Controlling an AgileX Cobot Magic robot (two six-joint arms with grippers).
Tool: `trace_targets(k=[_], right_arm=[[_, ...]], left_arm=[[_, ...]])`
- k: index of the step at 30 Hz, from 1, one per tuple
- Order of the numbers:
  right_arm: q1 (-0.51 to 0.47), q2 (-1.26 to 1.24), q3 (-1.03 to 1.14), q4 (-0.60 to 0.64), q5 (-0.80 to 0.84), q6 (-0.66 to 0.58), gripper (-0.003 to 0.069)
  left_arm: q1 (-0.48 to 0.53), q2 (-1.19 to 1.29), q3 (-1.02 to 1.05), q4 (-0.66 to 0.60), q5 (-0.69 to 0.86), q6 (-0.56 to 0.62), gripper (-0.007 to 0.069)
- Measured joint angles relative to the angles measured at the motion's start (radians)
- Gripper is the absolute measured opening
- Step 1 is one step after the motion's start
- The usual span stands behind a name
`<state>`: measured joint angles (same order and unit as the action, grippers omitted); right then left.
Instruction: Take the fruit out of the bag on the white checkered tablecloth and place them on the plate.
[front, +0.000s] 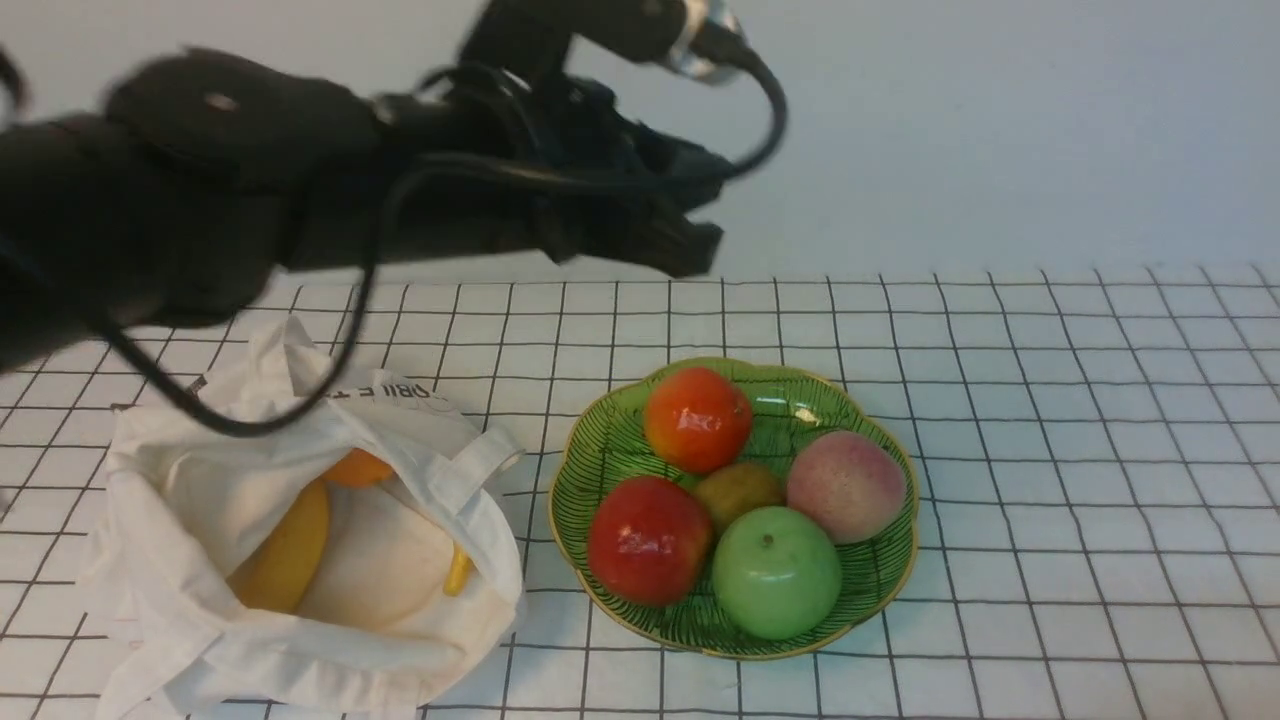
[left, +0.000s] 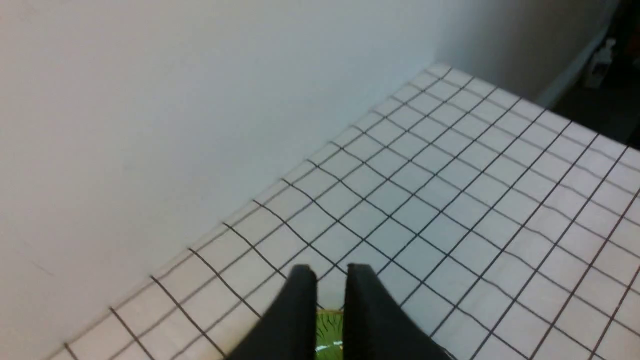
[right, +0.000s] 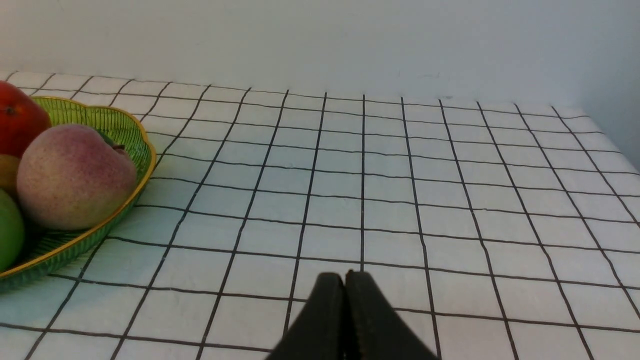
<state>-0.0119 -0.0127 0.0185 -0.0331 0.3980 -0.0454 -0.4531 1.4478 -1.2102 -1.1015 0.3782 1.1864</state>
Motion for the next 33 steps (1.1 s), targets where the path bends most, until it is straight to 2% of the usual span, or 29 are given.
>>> trace_targets(k=[2,5,6,9,11,15,23,33], right_arm=[[0.0,0.0,0.0,0.0,0.0,0.0,-0.0014],[0.0,0.0,0.0,0.0,0.0,0.0,-0.0014],[0.0,0.0,0.0,0.0,0.0,0.0,-0.0014],[0.0,0.0,0.0,0.0,0.0,0.0,-0.0014],[0.0,0.0,0.0,0.0,0.0,0.0,-0.0014],[0.0,0.0,0.0,-0.002,0.0,0.0,-0.0014],[0.0,0.0,0.0,-0.002,0.0,0.0,-0.0014],[0.0,0.0,0.0,-0.001,0.0,0.0,-0.0014]], left_arm=[[0.056,-0.061,0.0,0.065,0.062,-0.061,0.0008],[0.193,-0.19,0.0,0.252,0.207,-0.264,-0.0008],[0.202,-0.19,0.0,0.264,0.216,-0.264,-0.0008],[0.341,-0.304,0.0,0.479,0.366,-0.484,-0.0008],[0.406,-0.375,0.017,0.58,0.407,-0.592,-0.0008],[0.462,-0.535,0.1,0.644,0.391,-0.709,-0.0008],[0.466,-0.811,0.294,0.595,0.434,-0.726,-0.0008],[0.467,-1.094,0.347,0.589,0.546,-0.721,-0.0008]])
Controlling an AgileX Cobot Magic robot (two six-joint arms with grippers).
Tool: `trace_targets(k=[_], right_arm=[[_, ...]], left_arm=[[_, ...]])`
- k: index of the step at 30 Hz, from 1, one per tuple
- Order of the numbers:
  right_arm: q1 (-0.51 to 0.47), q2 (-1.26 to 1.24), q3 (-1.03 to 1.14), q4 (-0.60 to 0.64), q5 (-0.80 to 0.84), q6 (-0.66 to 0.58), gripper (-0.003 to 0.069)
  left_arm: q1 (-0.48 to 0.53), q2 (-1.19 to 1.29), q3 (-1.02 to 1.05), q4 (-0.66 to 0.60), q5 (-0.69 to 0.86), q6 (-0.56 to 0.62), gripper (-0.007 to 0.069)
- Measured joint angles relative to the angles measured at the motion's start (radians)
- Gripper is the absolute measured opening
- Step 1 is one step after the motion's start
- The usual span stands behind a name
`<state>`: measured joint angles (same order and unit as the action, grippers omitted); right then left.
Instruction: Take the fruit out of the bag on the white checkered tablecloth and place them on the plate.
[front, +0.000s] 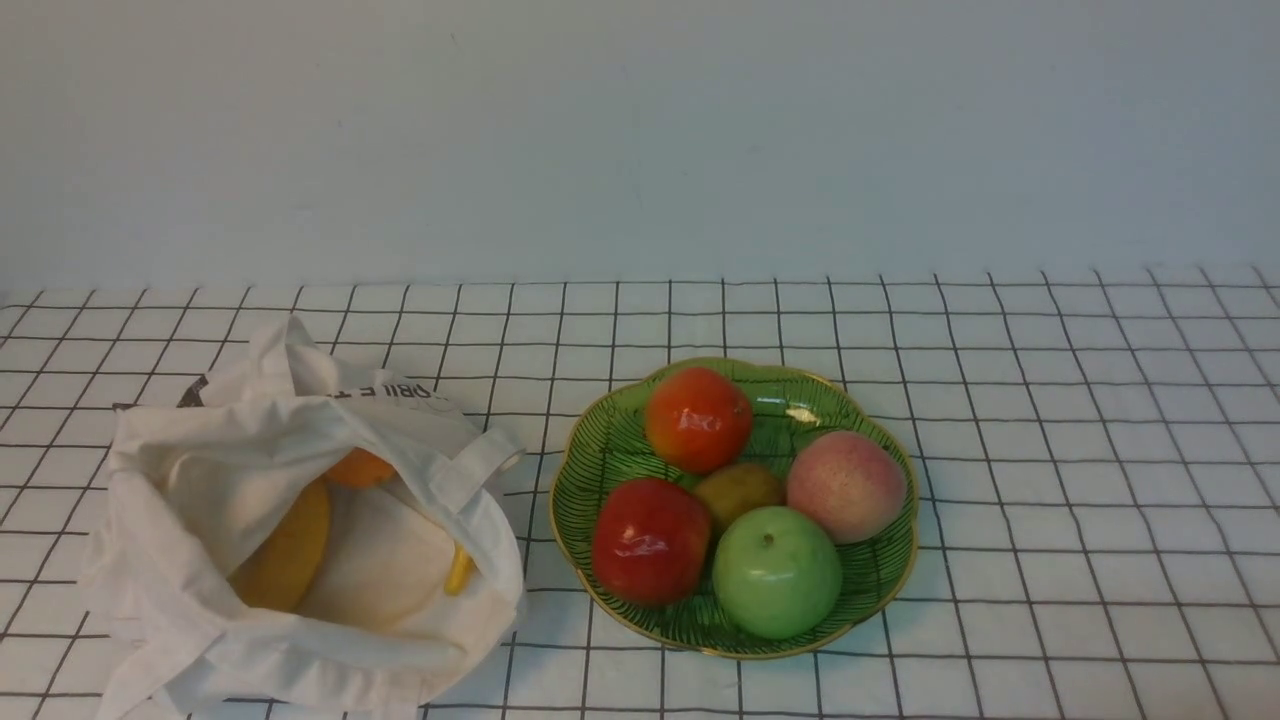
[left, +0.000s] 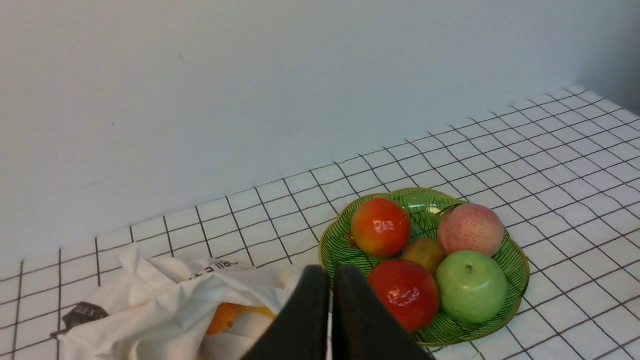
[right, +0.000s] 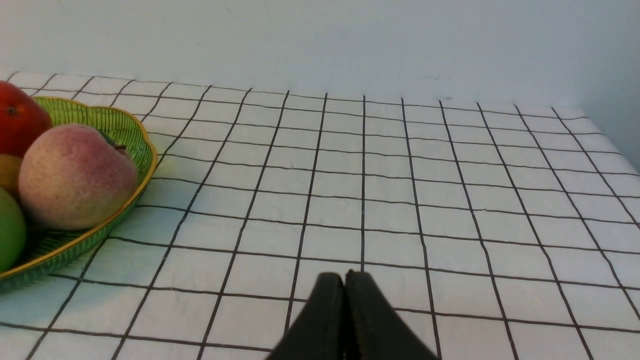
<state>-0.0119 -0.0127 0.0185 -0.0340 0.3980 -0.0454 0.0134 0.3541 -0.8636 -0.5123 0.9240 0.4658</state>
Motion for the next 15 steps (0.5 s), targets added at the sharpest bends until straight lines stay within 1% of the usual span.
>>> trace_targets(k=[5,7,10,13,15], right_arm=[[0.0,0.0,0.0,0.0,0.0,0.0,-0.0014],[0.0,0.0,0.0,0.0,0.0,0.0,-0.0014],[0.0,0.0,0.0,0.0,0.0,0.0,-0.0014],[0.0,0.0,0.0,0.0,0.0,0.0,-0.0014],[0.0,0.0,0.0,0.0,0.0,0.0,-0.0014]], left_arm=[[0.0,-0.069,0.0,0.008,0.01,0.016,-0.0008],[0.0,-0.081,0.001,0.032,0.01,0.017,-0.0008],[-0.003,-0.085,0.014,0.039,-0.013,0.017,-0.0008],[-0.022,-0.118,0.085,0.05,-0.126,0.017,-0.0008],[-0.038,-0.164,0.172,0.07,-0.219,0.015,-0.0008]])
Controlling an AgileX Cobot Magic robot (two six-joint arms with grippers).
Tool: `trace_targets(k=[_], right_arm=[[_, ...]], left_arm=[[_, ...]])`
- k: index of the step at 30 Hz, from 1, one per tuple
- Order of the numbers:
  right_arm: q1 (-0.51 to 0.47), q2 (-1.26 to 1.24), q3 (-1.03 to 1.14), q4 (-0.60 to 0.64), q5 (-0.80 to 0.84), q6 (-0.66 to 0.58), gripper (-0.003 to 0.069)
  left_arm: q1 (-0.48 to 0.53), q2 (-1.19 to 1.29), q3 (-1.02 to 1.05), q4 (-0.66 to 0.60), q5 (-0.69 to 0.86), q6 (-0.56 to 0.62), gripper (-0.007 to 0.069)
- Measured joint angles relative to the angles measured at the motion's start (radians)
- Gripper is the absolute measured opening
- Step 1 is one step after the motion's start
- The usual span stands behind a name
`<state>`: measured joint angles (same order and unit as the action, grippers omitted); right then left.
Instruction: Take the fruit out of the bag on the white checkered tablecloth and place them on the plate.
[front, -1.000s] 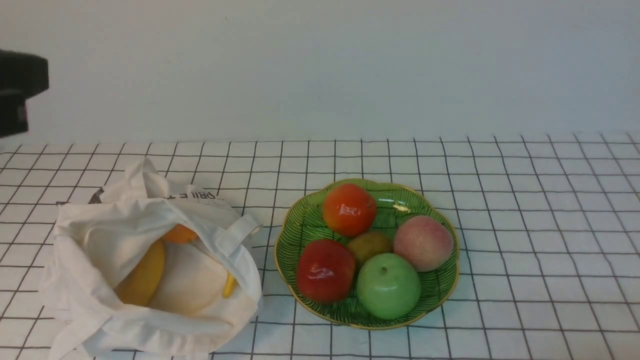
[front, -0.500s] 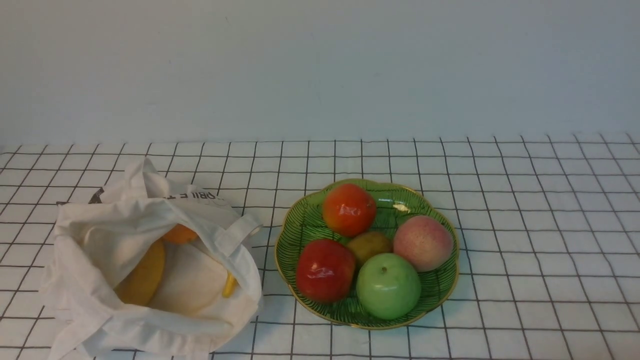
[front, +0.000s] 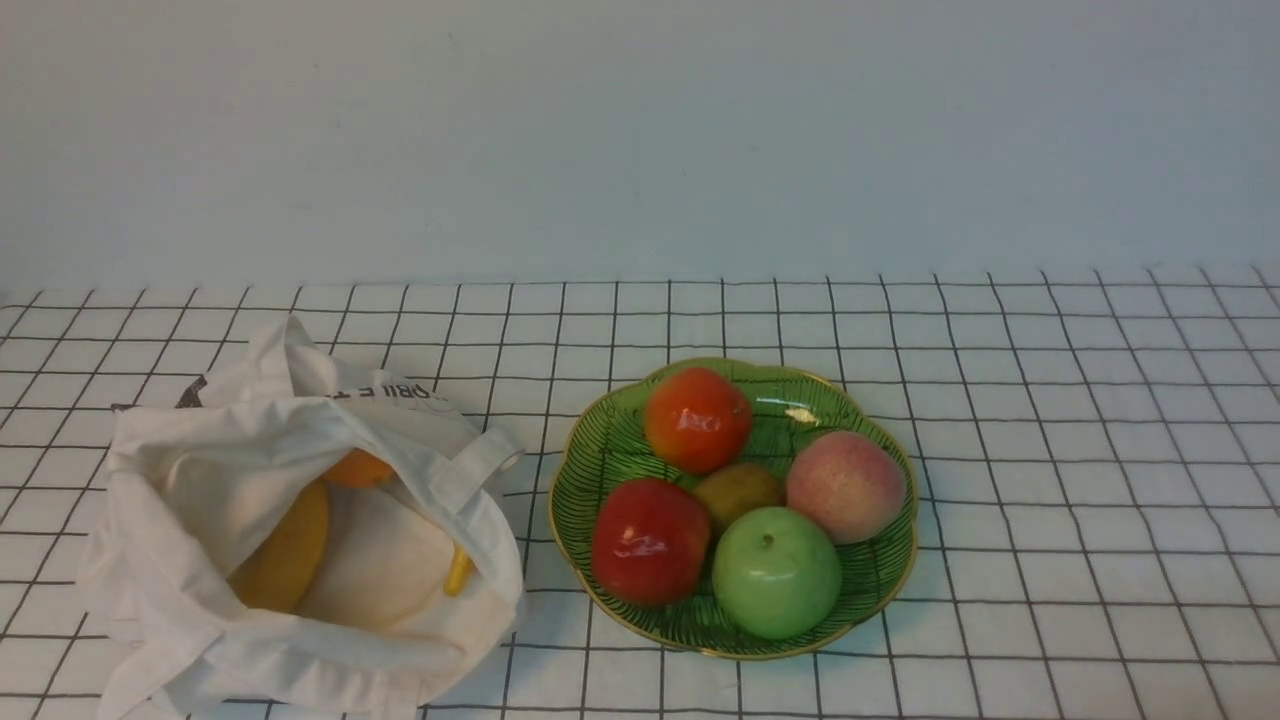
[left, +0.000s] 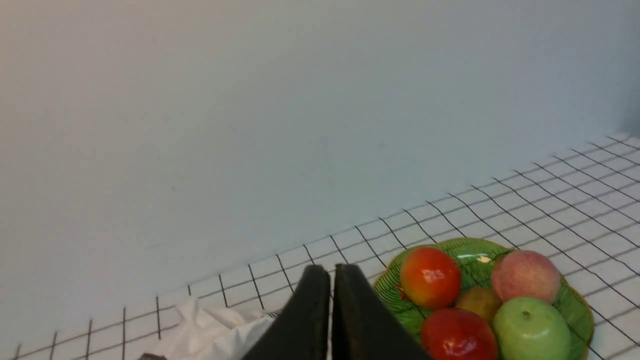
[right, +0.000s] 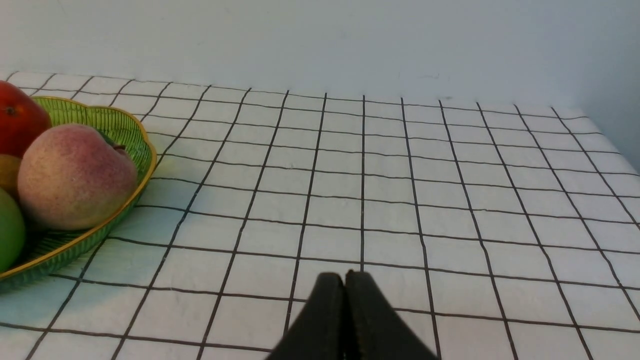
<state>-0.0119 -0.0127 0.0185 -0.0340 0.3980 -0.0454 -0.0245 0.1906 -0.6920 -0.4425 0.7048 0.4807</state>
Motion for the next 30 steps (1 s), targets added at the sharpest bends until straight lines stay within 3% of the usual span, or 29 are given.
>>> trace_targets(k=[3,7,14,30], right_arm=[[0.0,0.0,0.0,0.0,0.0,0.0,-0.0014],[0.0,0.0,0.0,0.0,0.0,0.0,-0.0014],[0.0,0.0,0.0,0.0,0.0,0.0,-0.0014],[0.0,0.0,0.0,0.0,0.0,0.0,-0.0014]], left_arm=[[-0.002,-0.05,0.122,0.04,-0.127,-0.033,-0.0008],[-0.002,-0.126,0.358,0.18,-0.316,-0.163,-0.0008],[-0.002,-0.201,0.68,0.376,-0.376,-0.389,-0.0008],[-0.015,-0.201,0.719,0.397,-0.323,-0.405,-0.0008]])
